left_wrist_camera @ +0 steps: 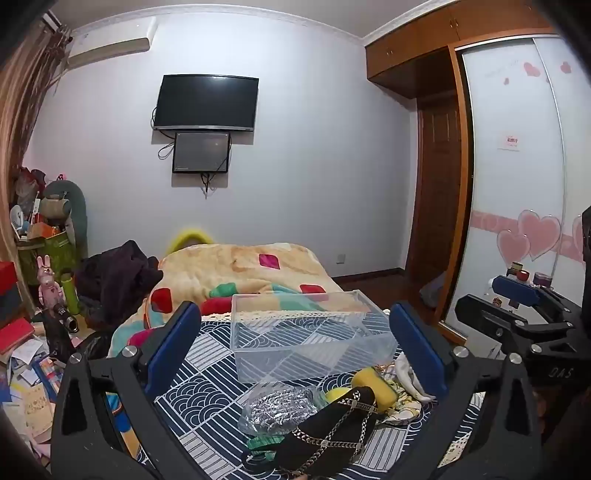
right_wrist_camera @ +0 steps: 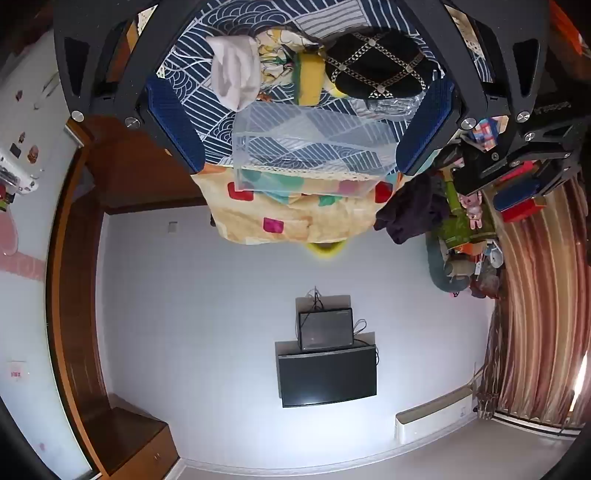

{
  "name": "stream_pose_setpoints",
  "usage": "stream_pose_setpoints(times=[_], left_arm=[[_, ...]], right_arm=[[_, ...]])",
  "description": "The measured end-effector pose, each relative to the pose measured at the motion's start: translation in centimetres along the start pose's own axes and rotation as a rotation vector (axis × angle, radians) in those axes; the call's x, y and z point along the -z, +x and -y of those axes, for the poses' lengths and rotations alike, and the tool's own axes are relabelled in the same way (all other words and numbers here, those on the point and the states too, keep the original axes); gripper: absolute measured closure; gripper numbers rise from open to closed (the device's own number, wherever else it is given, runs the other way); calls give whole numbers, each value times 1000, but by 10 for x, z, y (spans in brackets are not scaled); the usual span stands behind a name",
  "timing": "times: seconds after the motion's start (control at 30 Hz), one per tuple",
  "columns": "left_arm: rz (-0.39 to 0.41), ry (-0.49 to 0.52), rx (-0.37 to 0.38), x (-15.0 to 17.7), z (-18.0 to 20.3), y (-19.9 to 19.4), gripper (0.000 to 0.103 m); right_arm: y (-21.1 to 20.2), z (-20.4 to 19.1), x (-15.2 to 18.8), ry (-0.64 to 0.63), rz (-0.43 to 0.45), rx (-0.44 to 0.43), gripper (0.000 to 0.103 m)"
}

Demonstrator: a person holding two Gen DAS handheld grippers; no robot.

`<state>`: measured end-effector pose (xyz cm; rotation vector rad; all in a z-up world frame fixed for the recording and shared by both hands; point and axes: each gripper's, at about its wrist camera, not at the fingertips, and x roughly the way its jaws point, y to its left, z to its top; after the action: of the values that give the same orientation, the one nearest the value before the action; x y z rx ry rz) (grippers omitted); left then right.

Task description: Organize soft objects

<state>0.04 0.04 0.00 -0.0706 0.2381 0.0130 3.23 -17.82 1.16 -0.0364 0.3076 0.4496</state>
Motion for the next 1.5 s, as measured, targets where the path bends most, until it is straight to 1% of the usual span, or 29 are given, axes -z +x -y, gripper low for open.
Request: stream_pose_setpoints(times=[0.2, 0.37, 0.7, 1.17, 1.5], left_arm=[[8, 3, -5, 2, -1, 1, 0], [16, 5, -8, 2, 7, 1, 0], [24, 9, -3, -1, 4, -2, 0], [27, -12, 1, -4, -2, -4, 0], [29, -4, 0, -4, 0, -3, 0]], right_arm=[[-1, 0, 0, -5, 8, 0, 0], [-4, -1, -1, -2, 8, -1, 0], [-2, 1, 1, 0, 10, -4, 0], [-5, 0, -4, -4, 18, -2, 0], [-5, -1, -4, -4, 26, -2, 0]])
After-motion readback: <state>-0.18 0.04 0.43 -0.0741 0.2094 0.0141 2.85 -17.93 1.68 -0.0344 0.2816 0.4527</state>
